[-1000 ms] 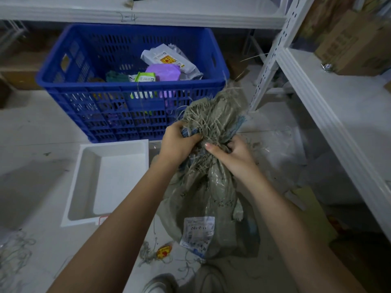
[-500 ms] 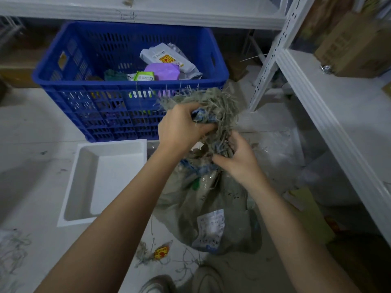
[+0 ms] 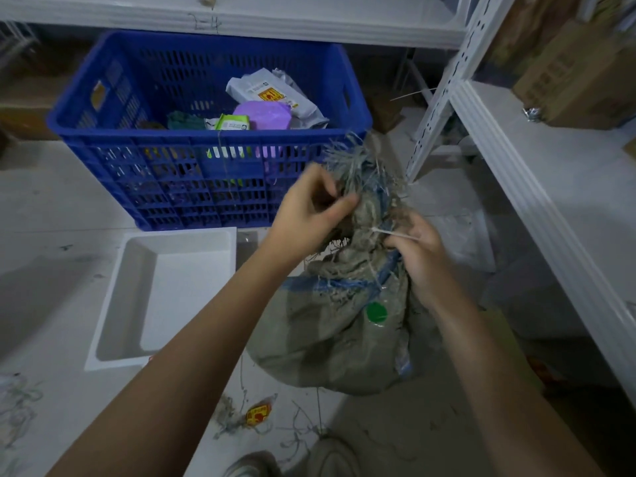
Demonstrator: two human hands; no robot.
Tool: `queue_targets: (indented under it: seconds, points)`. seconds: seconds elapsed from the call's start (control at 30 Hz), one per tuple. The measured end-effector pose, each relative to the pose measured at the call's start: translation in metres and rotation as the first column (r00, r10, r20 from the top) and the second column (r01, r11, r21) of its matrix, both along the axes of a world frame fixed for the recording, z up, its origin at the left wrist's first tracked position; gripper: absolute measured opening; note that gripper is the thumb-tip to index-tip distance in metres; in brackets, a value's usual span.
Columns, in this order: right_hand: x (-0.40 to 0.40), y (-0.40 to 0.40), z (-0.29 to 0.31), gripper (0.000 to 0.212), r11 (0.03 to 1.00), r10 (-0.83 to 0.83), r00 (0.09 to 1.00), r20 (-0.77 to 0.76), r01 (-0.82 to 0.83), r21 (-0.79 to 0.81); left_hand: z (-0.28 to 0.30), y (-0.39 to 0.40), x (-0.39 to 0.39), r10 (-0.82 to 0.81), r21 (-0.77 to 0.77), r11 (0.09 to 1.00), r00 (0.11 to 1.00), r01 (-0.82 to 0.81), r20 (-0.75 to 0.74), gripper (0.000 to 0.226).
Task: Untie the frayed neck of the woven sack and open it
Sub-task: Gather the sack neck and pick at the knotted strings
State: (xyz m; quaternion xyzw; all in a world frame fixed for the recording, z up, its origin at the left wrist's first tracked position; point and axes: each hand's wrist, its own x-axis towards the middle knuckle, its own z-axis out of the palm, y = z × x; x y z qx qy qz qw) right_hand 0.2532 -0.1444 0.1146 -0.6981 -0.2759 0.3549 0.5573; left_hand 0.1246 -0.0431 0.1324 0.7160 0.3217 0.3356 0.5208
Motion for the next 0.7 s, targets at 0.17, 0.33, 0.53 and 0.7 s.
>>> queue_targets:
  seconds: [0.17,0.33,0.53,0.7]
  points:
    - [0.001,0.0,-0.003,0.018,0.999,-0.018,0.998,-0.066,0.021,0.046,-0.013,-0.014,-0.009,-0.136,0.26,0.951,0.981,0.168,-0.138,0.01]
    - [-0.001,-0.002,-0.005,0.034,1.0,-0.014,0.998,-0.067,0.015,0.02,-0.015,-0.024,-0.006,-0.056,0.411,0.902,0.98,0.132,-0.192,0.014]
    - [-0.008,-0.003,-0.013,0.026,0.995,0.009,0.999,-0.044,-0.013,-0.104,-0.026,-0.032,-0.005,0.016,0.378,0.922,0.969,0.081,-0.245,0.023]
    - [-0.018,-0.003,-0.015,0.023,0.986,0.157,0.978,0.141,-0.147,-0.082,-0.039,-0.031,-0.01,0.019,0.376,0.923,0.964,0.086,-0.266,0.015]
